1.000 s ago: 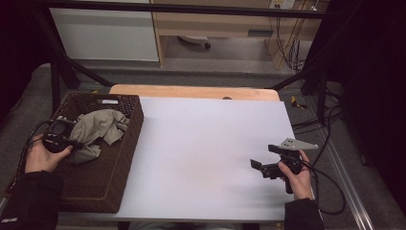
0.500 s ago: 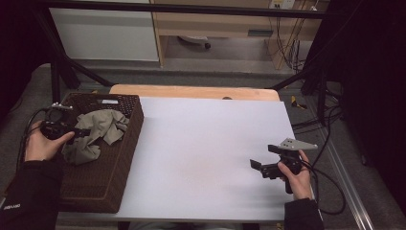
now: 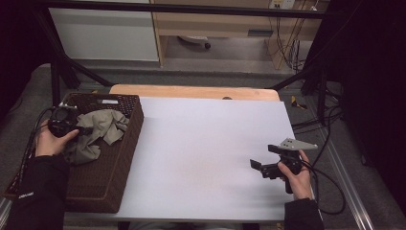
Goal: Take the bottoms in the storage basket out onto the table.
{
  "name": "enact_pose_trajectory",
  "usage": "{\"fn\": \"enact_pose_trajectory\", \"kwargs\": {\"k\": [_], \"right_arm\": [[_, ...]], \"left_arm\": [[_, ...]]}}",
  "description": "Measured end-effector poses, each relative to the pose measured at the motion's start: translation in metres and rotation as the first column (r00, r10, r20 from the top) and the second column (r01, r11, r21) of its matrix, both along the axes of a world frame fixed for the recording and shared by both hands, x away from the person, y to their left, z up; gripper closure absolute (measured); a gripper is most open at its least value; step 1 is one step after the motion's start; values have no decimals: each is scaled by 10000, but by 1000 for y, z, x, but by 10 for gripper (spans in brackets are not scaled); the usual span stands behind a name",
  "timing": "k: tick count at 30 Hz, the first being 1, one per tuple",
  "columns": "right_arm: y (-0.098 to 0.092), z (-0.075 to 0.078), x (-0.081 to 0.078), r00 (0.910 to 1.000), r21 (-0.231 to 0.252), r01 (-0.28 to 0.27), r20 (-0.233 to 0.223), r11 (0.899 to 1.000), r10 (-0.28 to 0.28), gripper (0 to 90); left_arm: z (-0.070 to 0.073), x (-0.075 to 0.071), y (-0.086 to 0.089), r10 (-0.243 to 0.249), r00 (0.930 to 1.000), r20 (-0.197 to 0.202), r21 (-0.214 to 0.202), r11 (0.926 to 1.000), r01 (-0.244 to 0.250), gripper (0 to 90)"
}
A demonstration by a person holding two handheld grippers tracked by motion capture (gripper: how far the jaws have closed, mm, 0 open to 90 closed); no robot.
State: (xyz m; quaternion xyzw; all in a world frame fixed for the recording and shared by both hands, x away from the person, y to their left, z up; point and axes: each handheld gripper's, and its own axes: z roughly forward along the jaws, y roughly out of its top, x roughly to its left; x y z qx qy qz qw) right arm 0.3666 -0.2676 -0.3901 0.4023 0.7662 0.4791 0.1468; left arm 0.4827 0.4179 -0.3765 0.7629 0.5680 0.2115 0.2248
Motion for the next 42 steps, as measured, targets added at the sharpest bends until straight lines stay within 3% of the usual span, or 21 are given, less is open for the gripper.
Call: {"fn": "enact_pose_trajectory", "kwargs": {"k": [11,17,20,22,34,42], "right_arm": [[0,0,0,10000,20,-3,-15,10000,3,4],[0,0,0,10000,14,-6,-18,10000,6,4],[0,0,0,10000,18,-1,-4,10000,1,4],[0,0,0,10000,20,0,-20,10000,0,4],[0,0,0,10000,42,10,-14,10000,-10,4],[0,0,0,10000,18,2,-11,10000,-2,4]], "left_arm": [[-19,7,3,-137,9996,-244,-49,9999,136,233],[-25,8,7,-112,9990,-428,-204,9997,103,308],[-28,8,7,-178,9983,-550,-80,9998,174,354],[-29,8,7,-139,9978,-650,-97,9999,133,421],[-27,6,4,-201,9945,-1024,141,9997,216,659],[-20,3,3,-196,9956,-918,49,9998,201,693]]}}
